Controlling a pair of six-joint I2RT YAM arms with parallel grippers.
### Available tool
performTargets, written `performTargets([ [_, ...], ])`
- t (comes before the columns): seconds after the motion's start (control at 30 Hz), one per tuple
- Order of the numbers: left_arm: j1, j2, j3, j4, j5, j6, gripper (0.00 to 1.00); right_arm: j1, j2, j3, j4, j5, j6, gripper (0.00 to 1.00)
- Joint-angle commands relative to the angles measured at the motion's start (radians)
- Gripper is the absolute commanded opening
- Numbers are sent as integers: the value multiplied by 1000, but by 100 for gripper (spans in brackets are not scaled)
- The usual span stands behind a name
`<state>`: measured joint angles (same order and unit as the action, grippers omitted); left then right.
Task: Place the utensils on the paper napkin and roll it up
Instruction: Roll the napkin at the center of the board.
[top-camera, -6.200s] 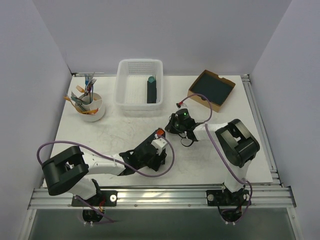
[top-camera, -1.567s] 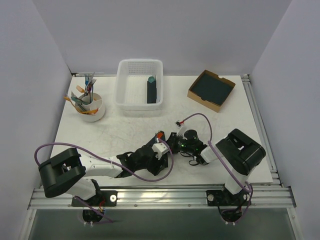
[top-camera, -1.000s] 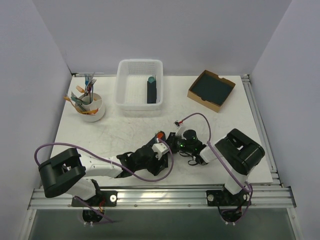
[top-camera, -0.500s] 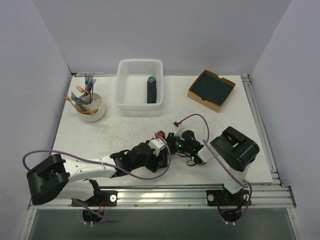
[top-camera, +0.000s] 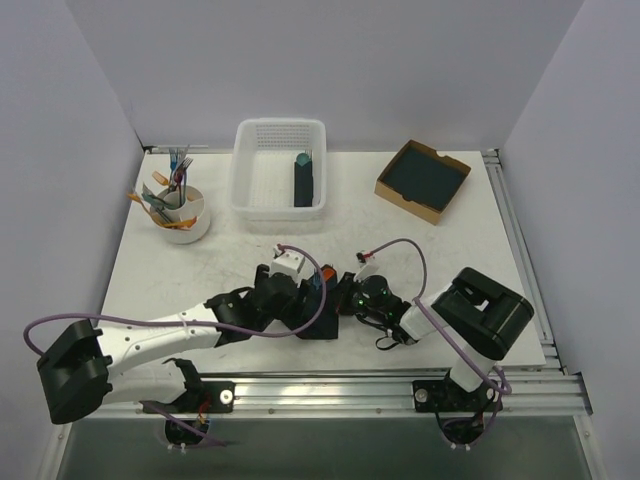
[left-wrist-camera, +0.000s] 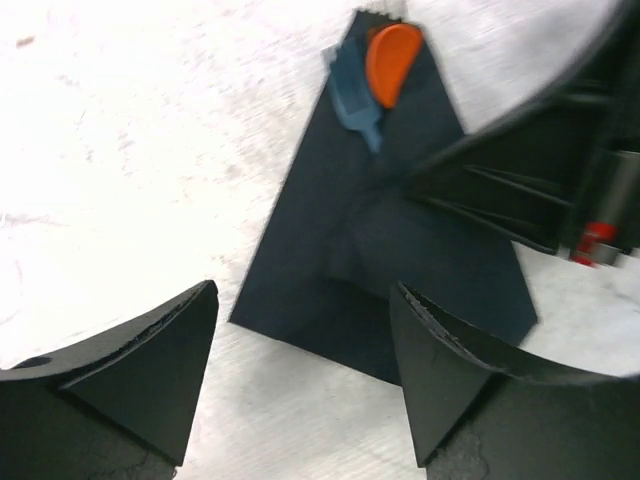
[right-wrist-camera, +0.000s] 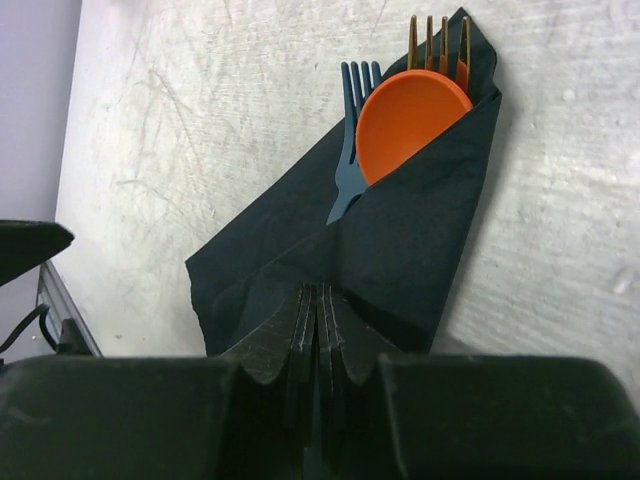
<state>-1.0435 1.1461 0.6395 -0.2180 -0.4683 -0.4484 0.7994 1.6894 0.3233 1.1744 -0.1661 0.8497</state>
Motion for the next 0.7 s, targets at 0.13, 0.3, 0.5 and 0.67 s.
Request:
performTargets([
  [0.13,40,53,23,-99,-93,-177,93,67,-37,11,-96,131,-4,4],
  [0.3,89,102,45,-207,-98,-331,88,69,-17,20,-84,119,-8,4],
  [0.5,102,116,31,-202,-66,-478,72,70,-20,34,-101,116,-18,4],
  [0.67,137,124,-4,-136,5,-493,68,69,-22,39,-99,106,-23,4],
])
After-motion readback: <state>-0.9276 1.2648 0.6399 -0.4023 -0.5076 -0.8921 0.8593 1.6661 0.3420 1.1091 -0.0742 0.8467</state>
